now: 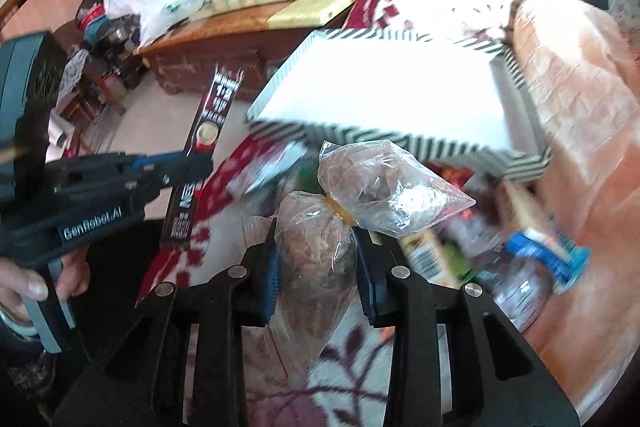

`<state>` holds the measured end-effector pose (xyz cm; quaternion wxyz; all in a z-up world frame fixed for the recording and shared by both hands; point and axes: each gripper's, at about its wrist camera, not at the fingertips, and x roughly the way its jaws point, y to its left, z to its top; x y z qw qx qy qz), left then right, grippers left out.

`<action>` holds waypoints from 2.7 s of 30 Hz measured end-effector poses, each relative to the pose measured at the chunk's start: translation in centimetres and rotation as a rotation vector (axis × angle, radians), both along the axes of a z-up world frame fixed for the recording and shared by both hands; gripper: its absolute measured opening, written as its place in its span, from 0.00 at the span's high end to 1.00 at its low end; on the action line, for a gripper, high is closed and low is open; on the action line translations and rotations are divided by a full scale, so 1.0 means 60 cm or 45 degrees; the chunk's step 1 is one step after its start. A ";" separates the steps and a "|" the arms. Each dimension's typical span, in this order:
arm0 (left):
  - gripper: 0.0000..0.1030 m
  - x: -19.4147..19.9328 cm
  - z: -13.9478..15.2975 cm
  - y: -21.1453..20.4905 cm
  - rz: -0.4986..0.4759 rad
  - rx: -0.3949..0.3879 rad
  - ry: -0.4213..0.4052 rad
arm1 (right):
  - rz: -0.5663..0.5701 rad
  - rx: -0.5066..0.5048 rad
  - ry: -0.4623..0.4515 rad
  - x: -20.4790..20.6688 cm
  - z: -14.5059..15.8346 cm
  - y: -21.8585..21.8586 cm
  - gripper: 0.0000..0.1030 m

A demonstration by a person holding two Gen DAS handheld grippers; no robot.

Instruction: Organize snacks

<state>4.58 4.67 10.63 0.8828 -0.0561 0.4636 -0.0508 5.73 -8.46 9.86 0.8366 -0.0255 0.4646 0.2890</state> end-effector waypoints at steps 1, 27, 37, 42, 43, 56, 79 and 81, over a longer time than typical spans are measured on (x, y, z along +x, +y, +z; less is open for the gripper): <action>0.91 0.008 0.001 -0.002 -0.003 0.007 -0.002 | -0.009 0.005 -0.006 0.008 0.004 -0.004 0.70; 0.91 0.247 -0.081 0.017 0.085 0.027 0.099 | -0.041 -0.046 0.040 0.267 -0.053 0.038 0.70; 0.81 0.261 -0.115 0.025 0.097 0.041 0.183 | -0.093 -0.086 0.179 0.291 -0.098 0.038 0.47; 0.41 0.229 -0.086 0.046 0.111 -0.042 0.134 | -0.148 -0.036 0.131 0.260 -0.059 0.006 0.46; 0.37 0.217 -0.076 0.049 0.106 -0.061 0.111 | -0.155 -0.016 0.126 0.250 -0.051 0.000 0.46; 0.28 0.064 -0.055 0.052 0.035 -0.091 0.106 | -0.125 0.009 0.070 0.072 -0.009 -0.030 0.45; 0.47 0.106 -0.128 0.037 -0.075 -0.164 0.242 | -0.147 0.003 0.161 0.045 -0.036 -0.037 0.45; 0.48 0.102 -0.125 0.038 -0.084 -0.143 0.220 | -0.148 -0.006 0.162 0.051 -0.035 -0.033 0.45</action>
